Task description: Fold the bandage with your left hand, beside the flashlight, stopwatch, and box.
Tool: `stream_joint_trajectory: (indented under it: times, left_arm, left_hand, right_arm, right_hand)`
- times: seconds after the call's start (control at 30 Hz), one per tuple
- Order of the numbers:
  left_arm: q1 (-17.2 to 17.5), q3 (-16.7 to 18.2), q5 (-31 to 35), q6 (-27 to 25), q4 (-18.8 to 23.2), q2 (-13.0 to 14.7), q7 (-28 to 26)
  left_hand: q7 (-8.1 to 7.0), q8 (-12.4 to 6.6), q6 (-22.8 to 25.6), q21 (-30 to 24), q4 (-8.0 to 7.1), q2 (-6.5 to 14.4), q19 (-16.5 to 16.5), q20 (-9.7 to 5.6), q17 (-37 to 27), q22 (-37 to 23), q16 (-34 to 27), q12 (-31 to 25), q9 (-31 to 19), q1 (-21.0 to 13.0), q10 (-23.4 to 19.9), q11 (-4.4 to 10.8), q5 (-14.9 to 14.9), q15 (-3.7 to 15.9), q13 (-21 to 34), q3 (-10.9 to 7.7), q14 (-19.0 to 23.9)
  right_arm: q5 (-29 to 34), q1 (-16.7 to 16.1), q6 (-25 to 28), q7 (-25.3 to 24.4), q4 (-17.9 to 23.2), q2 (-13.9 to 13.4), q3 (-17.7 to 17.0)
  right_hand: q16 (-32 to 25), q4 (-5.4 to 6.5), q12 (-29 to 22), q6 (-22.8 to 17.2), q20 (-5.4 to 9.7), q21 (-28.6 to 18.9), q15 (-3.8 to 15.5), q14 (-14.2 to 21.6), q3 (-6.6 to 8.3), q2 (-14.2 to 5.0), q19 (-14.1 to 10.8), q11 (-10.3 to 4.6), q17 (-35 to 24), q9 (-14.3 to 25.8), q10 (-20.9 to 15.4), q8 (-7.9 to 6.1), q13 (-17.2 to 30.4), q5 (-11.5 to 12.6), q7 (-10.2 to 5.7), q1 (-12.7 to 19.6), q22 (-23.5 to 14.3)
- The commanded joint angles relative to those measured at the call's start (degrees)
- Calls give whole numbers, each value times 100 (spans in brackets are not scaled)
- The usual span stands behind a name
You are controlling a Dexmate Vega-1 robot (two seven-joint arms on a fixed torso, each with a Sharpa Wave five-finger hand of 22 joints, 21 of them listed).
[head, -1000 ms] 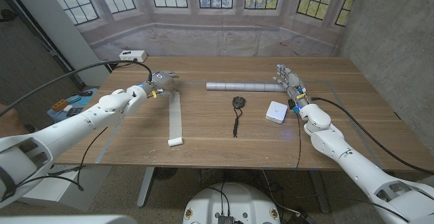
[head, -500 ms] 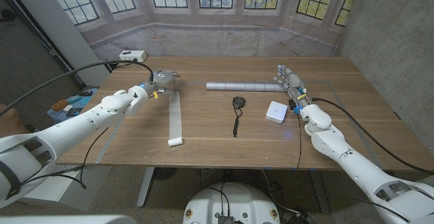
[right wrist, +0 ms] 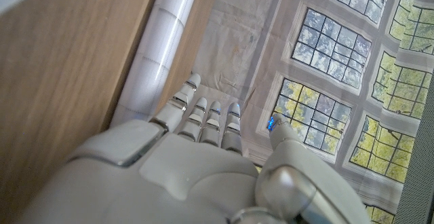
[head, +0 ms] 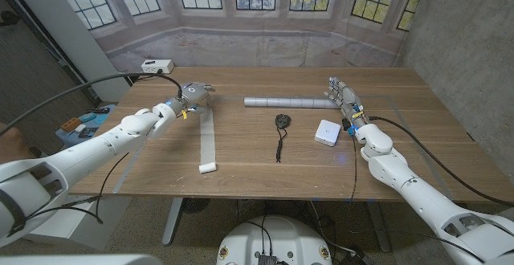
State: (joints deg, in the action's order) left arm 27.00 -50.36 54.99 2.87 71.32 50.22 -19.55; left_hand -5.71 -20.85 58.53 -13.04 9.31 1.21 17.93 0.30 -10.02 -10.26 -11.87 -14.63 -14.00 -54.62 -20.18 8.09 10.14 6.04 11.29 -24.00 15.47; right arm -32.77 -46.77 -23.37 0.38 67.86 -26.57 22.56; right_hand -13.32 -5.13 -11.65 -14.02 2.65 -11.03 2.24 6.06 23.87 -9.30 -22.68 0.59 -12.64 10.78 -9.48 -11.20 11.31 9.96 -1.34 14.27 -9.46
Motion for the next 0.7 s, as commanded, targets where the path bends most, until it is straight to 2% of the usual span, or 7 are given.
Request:
stream_joint_trajectory:
  times: [0.03,0.23,0.4,0.7]
  left_arm:
    - [43,-28,-45,-56,-3,11,23]
    - [63,-21,-60,-94,23,18,46]
    - [76,0,-82,-132,62,30,88]
    - [101,28,-116,-173,126,55,206]
  left_hand:
    - [-32,-6,-125,-6,-26,-20,35,-36,-22,-34,3,37,-35,-40,-4,-22,-8,-7,16,38,51]
    - [-61,114,-459,18,-48,-37,7,-25,-23,-37,46,102,-31,-22,66,-24,-12,-38,27,99,6]
    - [-143,247,-781,35,-72,-27,-17,-20,-23,-38,73,156,-18,4,137,-27,-12,-65,36,141,-27]
    - [-160,345,-985,50,-79,-28,-40,-13,-20,-39,96,192,2,16,190,-56,-10,-112,42,172,-66]
  right_arm:
    - [-13,5,-7,16,-50,44,30]
    - [-13,4,-2,16,-52,43,33]
    - [-18,11,-5,37,-62,44,36]
    - [-33,50,-8,88,-131,70,52]
  right_hand:
    - [-9,0,6,-55,162,0,76,59,-3,-10,-30,-24,-18,18,-34,1,25,1,-13,80,-30]
    - [-12,-2,7,-57,152,-3,66,69,-4,-10,-39,-15,-18,18,-33,0,25,1,4,82,-30]
    - [-13,-2,5,-59,141,-7,57,75,-3,-12,-48,-10,-18,18,-37,0,25,2,10,86,-30]
    - [-8,0,9,-49,162,0,75,63,-6,-12,-32,-30,-19,18,-28,4,25,2,-13,86,-30]
